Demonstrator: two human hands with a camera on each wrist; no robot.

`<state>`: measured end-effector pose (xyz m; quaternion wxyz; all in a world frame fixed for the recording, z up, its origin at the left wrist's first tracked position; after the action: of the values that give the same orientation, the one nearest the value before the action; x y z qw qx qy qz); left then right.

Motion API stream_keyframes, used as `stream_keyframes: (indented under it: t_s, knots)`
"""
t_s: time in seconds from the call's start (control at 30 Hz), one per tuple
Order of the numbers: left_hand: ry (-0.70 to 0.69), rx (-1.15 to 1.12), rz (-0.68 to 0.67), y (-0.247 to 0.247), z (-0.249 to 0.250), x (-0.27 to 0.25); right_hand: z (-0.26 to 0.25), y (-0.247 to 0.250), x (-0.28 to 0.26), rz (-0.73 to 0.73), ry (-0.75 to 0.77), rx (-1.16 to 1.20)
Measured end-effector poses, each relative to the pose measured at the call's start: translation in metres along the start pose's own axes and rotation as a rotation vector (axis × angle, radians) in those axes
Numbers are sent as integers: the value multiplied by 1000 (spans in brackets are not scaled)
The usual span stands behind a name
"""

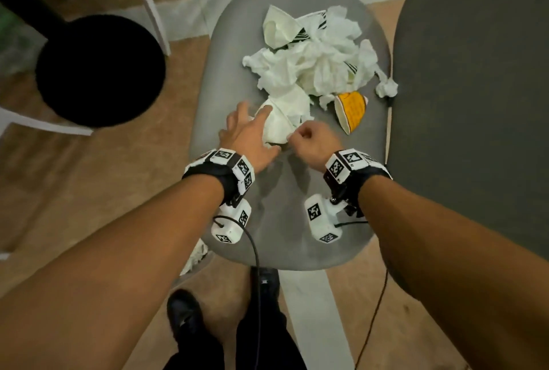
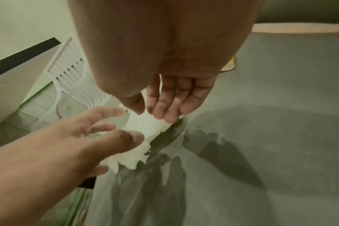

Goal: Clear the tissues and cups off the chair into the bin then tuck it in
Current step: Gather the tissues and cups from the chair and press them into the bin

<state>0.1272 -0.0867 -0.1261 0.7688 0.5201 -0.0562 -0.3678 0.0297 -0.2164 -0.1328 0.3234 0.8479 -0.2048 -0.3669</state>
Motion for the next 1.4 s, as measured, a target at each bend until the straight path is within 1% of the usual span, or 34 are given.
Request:
stream_keyframes:
  t_s: [0.07,0.13,0.17,0.2,0.27,0.33,0.4,0.47,0.57,0.63,0.73,0.83,0.9,0.97,1.1,1.23,1.33,1.4]
  knots:
    - [5,63,-40,-18,9,10,15,14,10,96,-3,20]
    - [-5,120,-41,-27,11,15,26,23,20,197,-9,62]
    - [-20,131,-29,-30,11,15,31,23,25,206,-19,79]
    - [-45,127,-14,-31,11,14,32,21,30,197,-22,92]
    - [-108,81,7,-31,11,10,30,15,38,130,-33,104]
    - [-131,9,13,-34,7,7,27,7,46,95,-49,79]
    - [-116,-61,20,-36,4,5,25,8,51,128,-87,76]
    - [-81,-96,13,-35,2,3,22,9,54,120,-117,102]
    - [-26,-100,-12,-36,-3,-3,13,-6,51,-20,-107,101]
    - [21,-194,-7,-35,-8,-12,15,-21,50,-49,-119,128]
    - [62,-274,6,-31,-17,-25,20,-38,40,-58,-158,133]
    - [73,-295,-15,-28,-26,-37,13,-40,23,-16,-204,170]
    - [75,-298,-15,-26,-32,-43,8,-41,24,33,-229,262]
    - [90,-308,0,-25,-40,-48,15,-52,40,46,-243,313]
    - [68,-338,7,-24,-43,-52,-18,-35,26,61,-260,290]
    - [96,-347,53,-23,-54,-53,-18,-38,19,-3,-325,304]
    - [131,-351,85,-21,-64,-59,-19,-45,2,-128,-323,191]
    - [166,-352,89,-20,-70,-64,-21,-56,-14,-228,-339,206]
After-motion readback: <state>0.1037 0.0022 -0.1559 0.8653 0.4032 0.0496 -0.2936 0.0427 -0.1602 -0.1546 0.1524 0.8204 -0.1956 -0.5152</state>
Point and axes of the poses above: each hand's wrist, its own x-axis towards the middle knuckle, its own y-axis out of the back of the hand, z = x × y, the point moved 8 cm from there along x, towards the middle knuckle, and after that the axes turned 4 degrees about z, right-handed, at the moved point
